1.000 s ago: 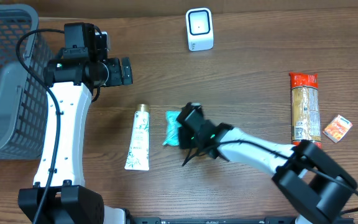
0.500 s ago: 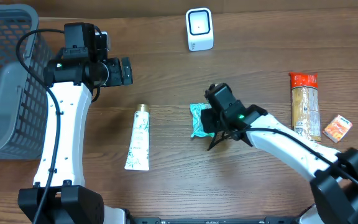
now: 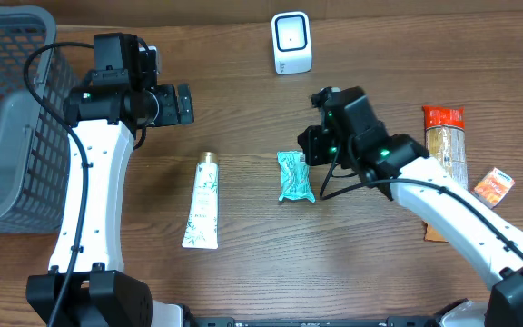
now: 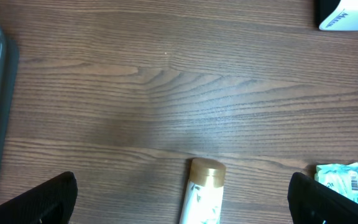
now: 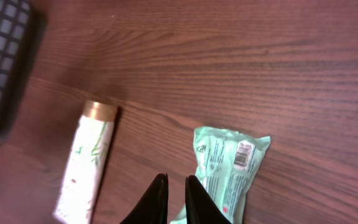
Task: Scan the item barcode
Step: 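Lift and turn the green wipes pack with the right gripper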
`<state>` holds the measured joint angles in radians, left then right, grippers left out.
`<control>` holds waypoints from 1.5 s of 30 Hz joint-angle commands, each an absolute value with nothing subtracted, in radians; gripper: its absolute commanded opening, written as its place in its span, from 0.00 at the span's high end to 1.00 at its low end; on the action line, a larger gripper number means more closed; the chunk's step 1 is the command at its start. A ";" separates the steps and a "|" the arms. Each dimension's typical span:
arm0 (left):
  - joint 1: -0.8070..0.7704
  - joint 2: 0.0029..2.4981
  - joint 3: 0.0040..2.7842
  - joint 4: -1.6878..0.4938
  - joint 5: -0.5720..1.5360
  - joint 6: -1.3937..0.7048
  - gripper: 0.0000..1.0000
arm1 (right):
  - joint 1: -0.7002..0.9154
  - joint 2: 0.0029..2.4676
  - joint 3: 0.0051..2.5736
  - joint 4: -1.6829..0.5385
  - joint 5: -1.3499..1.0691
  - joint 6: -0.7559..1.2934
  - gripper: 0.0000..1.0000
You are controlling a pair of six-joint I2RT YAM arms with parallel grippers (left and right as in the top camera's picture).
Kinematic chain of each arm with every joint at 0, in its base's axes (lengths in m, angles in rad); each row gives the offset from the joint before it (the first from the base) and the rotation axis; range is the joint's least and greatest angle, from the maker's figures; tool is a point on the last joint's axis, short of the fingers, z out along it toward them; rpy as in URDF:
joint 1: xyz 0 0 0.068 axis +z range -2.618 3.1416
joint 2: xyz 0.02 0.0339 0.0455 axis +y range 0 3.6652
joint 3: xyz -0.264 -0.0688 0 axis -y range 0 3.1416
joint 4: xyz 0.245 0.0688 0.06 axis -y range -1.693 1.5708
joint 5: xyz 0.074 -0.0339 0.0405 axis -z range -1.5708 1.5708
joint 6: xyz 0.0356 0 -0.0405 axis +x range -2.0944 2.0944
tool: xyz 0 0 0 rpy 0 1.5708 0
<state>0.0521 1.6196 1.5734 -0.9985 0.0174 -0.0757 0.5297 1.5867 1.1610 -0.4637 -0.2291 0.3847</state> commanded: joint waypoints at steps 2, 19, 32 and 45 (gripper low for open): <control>0.039 1.615 1.585 -0.994 0.011 -0.089 0.00 | 0.489 1.583 1.120 -0.459 -0.387 0.397 0.87; 0.039 1.615 1.585 -0.995 0.011 -0.089 0.00 | 0.506 1.840 1.000 -0.205 -0.585 0.554 0.94; 0.039 1.615 1.585 -0.994 0.011 -0.089 0.00 | 0.616 2.055 1.000 -0.068 -0.690 0.667 0.96; 0.039 1.615 1.585 -0.994 0.012 -0.089 0.00 | 0.579 1.890 1.021 -0.020 -0.899 0.582 0.96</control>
<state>0.0521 1.6196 1.5734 -0.9985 0.0170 -0.0757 0.6025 1.9930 1.0115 -0.0345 -0.8223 0.6376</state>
